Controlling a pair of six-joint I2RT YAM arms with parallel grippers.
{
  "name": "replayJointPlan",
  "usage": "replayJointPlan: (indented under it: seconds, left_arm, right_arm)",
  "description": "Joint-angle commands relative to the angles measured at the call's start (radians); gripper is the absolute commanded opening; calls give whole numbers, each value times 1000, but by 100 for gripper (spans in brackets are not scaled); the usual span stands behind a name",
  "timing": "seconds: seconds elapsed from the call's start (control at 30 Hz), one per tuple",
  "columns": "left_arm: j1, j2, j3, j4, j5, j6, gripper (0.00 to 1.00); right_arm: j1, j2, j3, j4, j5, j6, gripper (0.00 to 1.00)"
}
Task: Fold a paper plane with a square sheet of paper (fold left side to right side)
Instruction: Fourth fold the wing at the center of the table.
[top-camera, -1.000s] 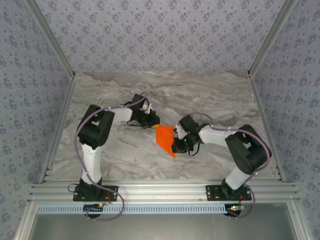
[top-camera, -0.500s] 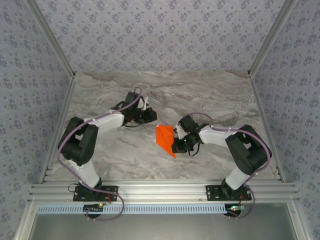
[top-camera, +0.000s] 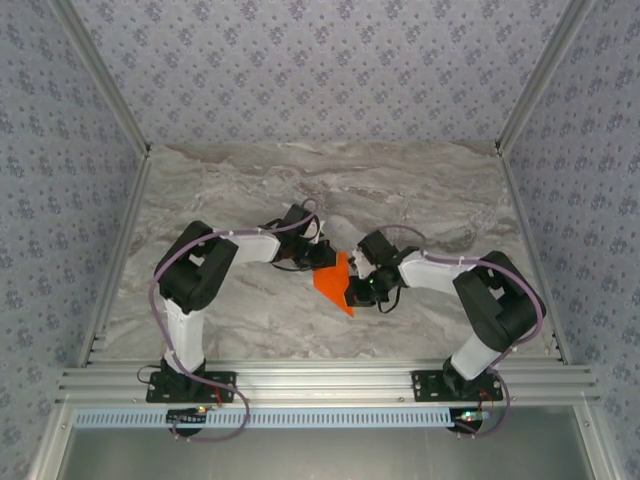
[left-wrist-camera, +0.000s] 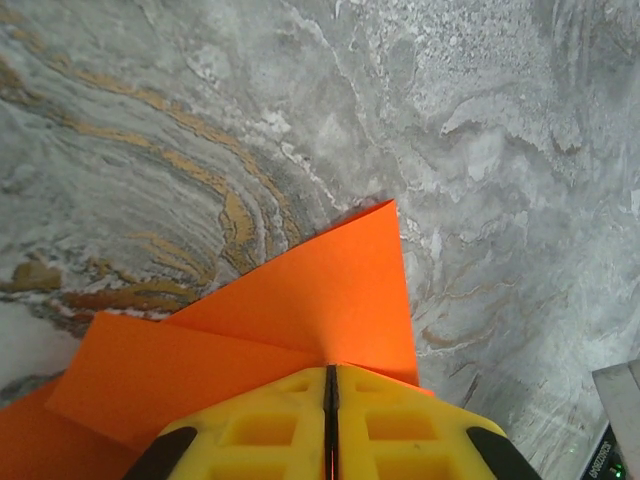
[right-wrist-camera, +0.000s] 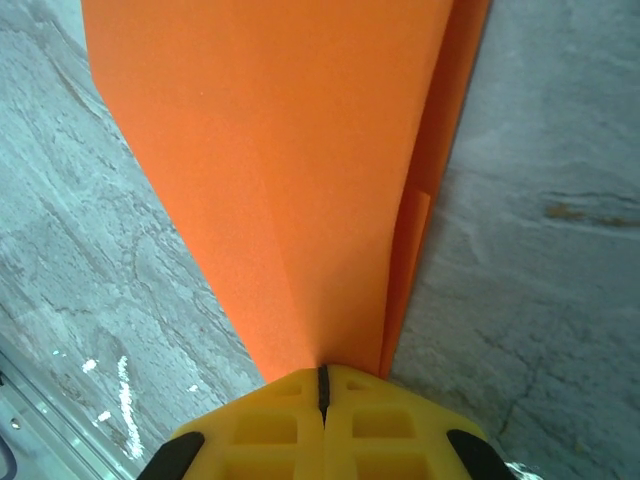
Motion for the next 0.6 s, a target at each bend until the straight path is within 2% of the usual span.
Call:
replayJointPlan:
  seconds: [0.0,0.27,0.57]
  left_arm:
    - [0,27,-9,-26,-65,15,9]
    - [-1,5,-54,0,-67,5,9]
    - [-3,13,-60,22,-56,-9,9]
  right_arm:
    - [-8,5,-61,-225,156,-23,0]
    - [-7,-143,35,-199,95,28,0]
    - [0,-97,59,164,50,291,0]
